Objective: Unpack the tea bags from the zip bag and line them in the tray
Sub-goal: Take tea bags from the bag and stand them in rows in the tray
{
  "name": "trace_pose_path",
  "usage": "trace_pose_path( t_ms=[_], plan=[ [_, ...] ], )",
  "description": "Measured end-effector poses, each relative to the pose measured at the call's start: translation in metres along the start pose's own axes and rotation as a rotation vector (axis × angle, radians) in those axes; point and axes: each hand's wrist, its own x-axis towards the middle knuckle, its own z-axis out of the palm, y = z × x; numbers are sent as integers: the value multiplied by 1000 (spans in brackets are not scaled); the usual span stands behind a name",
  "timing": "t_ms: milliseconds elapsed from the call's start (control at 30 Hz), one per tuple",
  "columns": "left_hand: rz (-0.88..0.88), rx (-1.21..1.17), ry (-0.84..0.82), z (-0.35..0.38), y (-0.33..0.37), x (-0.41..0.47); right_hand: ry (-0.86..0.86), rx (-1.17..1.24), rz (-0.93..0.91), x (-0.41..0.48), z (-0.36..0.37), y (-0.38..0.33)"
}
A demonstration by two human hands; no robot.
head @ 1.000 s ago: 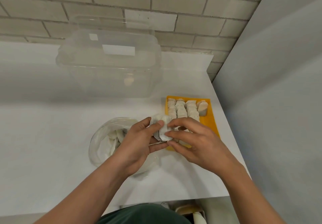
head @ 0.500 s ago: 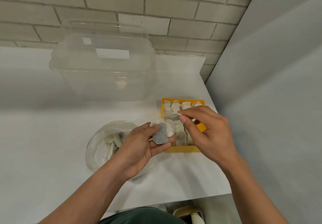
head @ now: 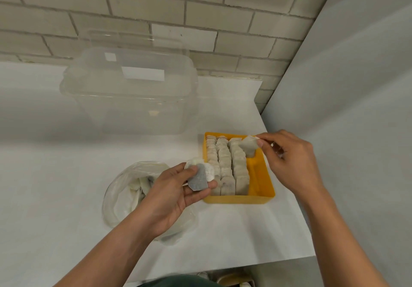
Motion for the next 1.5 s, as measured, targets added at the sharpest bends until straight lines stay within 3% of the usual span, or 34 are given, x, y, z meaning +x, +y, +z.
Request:
trace_pose_path(
  t_ms=[133, 333, 467, 633, 1033, 1300, 1500],
  plan=[
    [19, 3, 31, -1, 0, 0, -40, -154, 84, 4, 15, 46],
    [24, 1, 54, 1, -1, -3, -343, -272, 171, 11, 44, 91],
    [27, 9, 59, 3, -1, -3, -409, -302, 194, 18, 63, 102],
    [31, 21, 74, 5, -1, -5, -399, -243, 258, 28, 81, 109],
    [34, 5, 91, 2, -4, -4, -179, -226, 275, 19, 86, 101],
    [17, 51, 61, 2, -7, -4, -332, -460, 234, 10, 95, 100],
    [61, 199, 21, -4, -7, -4, -198, -237, 283, 4, 78, 79]
  ],
)
